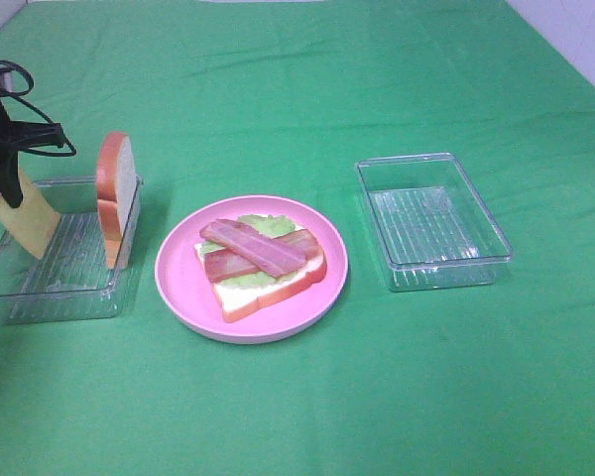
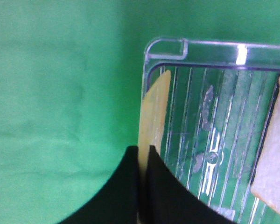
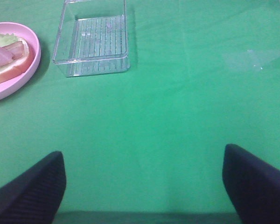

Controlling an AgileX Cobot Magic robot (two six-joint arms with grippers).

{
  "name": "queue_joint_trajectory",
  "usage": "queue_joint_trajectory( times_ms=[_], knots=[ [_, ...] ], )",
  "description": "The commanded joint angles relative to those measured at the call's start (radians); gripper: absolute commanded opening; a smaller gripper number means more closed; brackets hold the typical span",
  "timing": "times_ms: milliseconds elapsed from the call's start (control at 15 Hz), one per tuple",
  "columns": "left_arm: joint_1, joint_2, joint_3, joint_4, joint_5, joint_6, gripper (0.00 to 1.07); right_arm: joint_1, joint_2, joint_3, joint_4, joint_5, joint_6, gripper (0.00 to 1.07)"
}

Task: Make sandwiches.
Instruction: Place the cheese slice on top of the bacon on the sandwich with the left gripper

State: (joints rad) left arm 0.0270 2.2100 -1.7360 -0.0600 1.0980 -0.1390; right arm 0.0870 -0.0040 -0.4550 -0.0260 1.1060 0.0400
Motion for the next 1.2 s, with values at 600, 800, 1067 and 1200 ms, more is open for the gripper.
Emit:
queue_joint_trajectory(
  times_ms=[600, 800, 1067, 1200],
  knots=[
    [-0.181, -0.211, -0.301, -0.188, 0.099, -0.004, 0.0, -0.004, -0.032, -0.001, 0.003, -0.002, 0.006, 0.87],
    [-0.32, -0.178, -0.301, -0.377, 0.038, 0.053, 0.0, -0.004, -0.032, -0.001, 0.004, -0.002, 0.006, 0.87],
    [-0.459, 0.011, -0.301, -0.544, 0.085, 0.158, 0.0, -0.004, -0.032, -0.001, 0.006, -0.002, 0.006, 0.87],
    [-0.479, 0.078, -0.301, -0.581, 0.083, 0.174, 0.0, -0.004, -0.032, -0.001, 0.006, -0.002, 0.006, 0.87]
  ],
)
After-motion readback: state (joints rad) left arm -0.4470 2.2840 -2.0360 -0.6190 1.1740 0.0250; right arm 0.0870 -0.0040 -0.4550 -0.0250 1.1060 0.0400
